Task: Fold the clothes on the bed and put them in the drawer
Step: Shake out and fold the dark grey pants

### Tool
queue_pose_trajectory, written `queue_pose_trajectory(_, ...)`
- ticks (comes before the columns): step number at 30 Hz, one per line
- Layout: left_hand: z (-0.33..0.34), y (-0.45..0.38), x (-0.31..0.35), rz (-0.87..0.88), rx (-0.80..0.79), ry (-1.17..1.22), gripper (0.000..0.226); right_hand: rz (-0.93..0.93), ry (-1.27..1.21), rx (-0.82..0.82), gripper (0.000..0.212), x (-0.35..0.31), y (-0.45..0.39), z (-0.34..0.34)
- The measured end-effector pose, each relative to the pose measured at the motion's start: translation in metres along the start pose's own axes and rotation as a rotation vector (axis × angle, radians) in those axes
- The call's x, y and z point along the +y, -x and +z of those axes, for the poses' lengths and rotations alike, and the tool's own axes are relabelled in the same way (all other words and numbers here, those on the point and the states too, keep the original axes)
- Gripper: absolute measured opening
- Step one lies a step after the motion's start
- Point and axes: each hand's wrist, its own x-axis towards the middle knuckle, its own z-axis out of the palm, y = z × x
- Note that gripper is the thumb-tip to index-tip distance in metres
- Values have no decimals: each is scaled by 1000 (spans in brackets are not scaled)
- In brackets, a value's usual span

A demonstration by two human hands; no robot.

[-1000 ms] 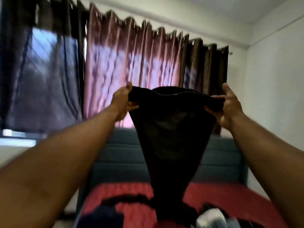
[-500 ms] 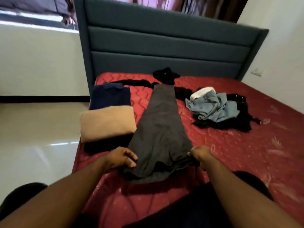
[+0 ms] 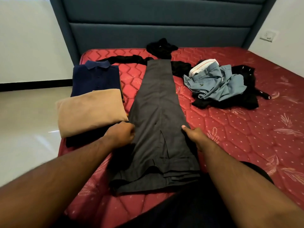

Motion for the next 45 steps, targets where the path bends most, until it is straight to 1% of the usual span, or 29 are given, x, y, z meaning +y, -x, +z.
queue_pose_trajectory(3,13,-43,2,-4,64,189,14,-33,-44,44,62,-9,-34,7)
queue_pose_trajectory(4,16,-49,1,-23,91,243,13,-48,-13,58,66,-7,-39,9)
queue_pose_trajectory(6,24,-77,-1,-65,169,342,10,-54,8,60,80,6,-90,14)
queue_pose_trajectory(7,26,-90,1,-96,204,402,10,-63,20,61,83,5,-103,15)
queue_pose_trajectory(8,28,-105,2,-139,238,461,11,-56,15,41,78,1,-114,15)
queue_pose_trajectory(9,29,-128,4,-206,274,508,15,-42,-22,16,66,-13,-117,16)
queue_pose_trajectory(11,28,-171,4,-371,331,595,28,45,-104,-61,37,-37,-120,13)
queue_pose_trajectory(12,27,-191,2,-459,341,629,35,87,-129,-114,30,-45,-125,10)
queue_pose_trajectory(14,27,-231,-5,-641,329,676,46,112,-139,-173,32,-52,-144,7)
queue_pose_trajectory(16,25,-261,-8,-774,303,835,48,92,-125,-189,35,-58,-158,8)
queue_pose_trajectory(19,29,-284,0,-855,214,1128,51,46,-102,-200,34,-63,-163,15)
queue_pose_trajectory(21,30,-287,10,-853,196,1232,47,41,-125,-247,28,-66,-162,21)
queue_pose_trajectory(24,32,-281,14,-782,269,1176,39,41,-184,-276,9,-64,-162,22)
queue_pose_trajectory(25,32,-275,13,-780,279,1188,38,37,-188,-284,15,-63,-160,18)
queue_pose_trajectory(26,36,-272,11,-799,255,1241,39,33,-190,-314,23,-58,-164,15)
queue_pose_trajectory(27,39,-265,11,-838,173,1320,39,42,-179,-337,27,-56,-160,9)
queue_pose_trajectory(28,41,-255,12,-883,35,1395,40,53,-172,-366,26,-52,-156,4)
queue_pose_trajectory(29,43,-237,16,-914,-108,1430,39,76,-161,-395,23,-47,-146,-2)
queue_pose_trajectory(30,46,-219,22,-927,-218,1435,37,104,-149,-428,26,-41,-139,-7)
queue_pose_trajectory(32,54,-176,35,-950,-305,1462,33,152,-74,-508,51,-32,-117,-16)
queue_pose_trajectory(34,66,-132,42,-933,-251,1487,29,193,2,-573,75,-24,-97,-22)
queue_pose_trajectory(35,70,-112,42,-908,-211,1489,27,192,41,-578,81,-24,-85,-23)
queue_pose_trajectory(36,71,-91,42,-883,-182,1500,27,167,109,-550,79,-25,-72,-26)
queue_pose_trajectory(37,71,-74,41,-854,-181,1505,26,133,180,-483,72,-27,-65,-27)
queue_pose_trajectory(38,69,-57,41,-825,-214,1512,25,91,219,-383,66,-29,-62,-27)
queue_pose_trajectory(39,66,-35,42,-804,-262,1513,25,60,222,-278,64,-28,-56,-26)
queue_pose_trajectory(41,60,-6,41,-769,-339,1496,24,18,155,-177,63,-27,-50,-22)
queue_pose_trajectory(43,56,7,37,-762,-345,1529,23,40,108,-191,62,-30,-42,-15)
queue_pose_trajectory(45,49,8,32,-775,-336,1635,22,64,47,-234,70,-35,-30,-9)
